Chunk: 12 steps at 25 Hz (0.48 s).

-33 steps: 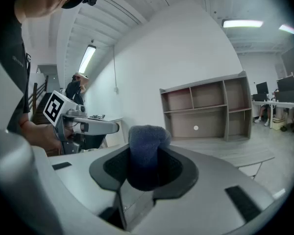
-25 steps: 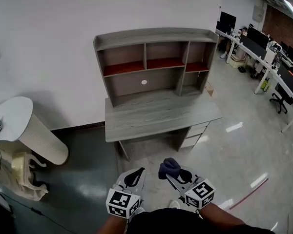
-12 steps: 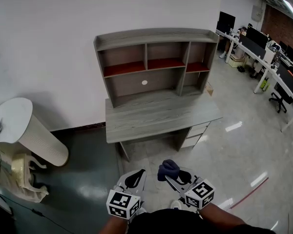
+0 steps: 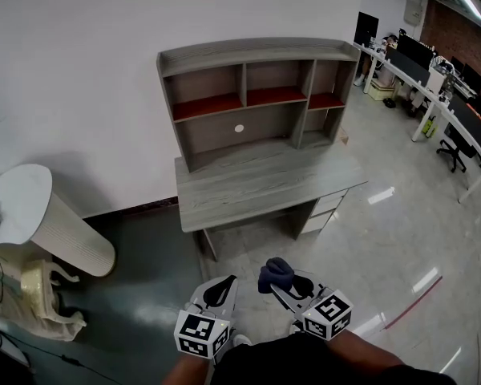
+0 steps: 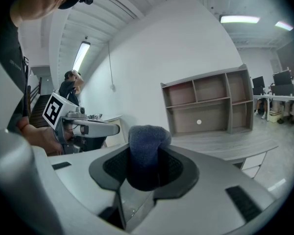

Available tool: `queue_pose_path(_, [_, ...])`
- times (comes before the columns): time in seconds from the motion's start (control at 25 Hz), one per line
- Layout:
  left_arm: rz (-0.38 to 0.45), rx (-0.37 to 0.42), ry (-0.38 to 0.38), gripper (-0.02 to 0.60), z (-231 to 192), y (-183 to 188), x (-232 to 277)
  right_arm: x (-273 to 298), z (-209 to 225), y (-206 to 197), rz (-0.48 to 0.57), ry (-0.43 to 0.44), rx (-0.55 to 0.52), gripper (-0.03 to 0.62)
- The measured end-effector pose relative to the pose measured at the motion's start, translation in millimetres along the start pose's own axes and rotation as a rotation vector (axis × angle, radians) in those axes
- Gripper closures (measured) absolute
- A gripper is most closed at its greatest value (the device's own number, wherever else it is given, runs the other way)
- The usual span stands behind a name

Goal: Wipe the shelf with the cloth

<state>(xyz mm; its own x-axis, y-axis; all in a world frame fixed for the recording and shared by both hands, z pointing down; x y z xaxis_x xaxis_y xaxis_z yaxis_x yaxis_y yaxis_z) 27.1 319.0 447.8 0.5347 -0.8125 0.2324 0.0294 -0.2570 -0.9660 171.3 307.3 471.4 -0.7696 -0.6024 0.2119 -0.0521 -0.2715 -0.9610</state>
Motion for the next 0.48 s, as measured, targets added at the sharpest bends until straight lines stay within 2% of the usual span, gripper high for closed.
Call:
queue_pose_path(0.24, [-0.01,-0.012,-0.027,0.571,-20,-11,-11,11,-15,-11,-0.029,-0.047,0.015,0.451])
queue_pose_path(0.48, [-0.002,-0.025,-0.031,0.571,-34,-10,-7,28,-13,-6,-0.04,-0.048,0.01,0.451])
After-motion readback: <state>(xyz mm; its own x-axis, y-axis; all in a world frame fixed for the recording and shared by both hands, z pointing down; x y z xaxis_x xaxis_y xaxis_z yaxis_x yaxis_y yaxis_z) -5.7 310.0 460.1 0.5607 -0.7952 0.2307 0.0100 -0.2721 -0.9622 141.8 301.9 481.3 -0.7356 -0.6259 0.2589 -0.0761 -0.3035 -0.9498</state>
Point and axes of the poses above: the fingertips, and each gripper's own axes: x forward along the fingers, z to its right, y out of its top, the point moved 4 cm from there along -x, backward along the fingers, and after that the axes turned 3 degrees about z, right-handed, at the moved point
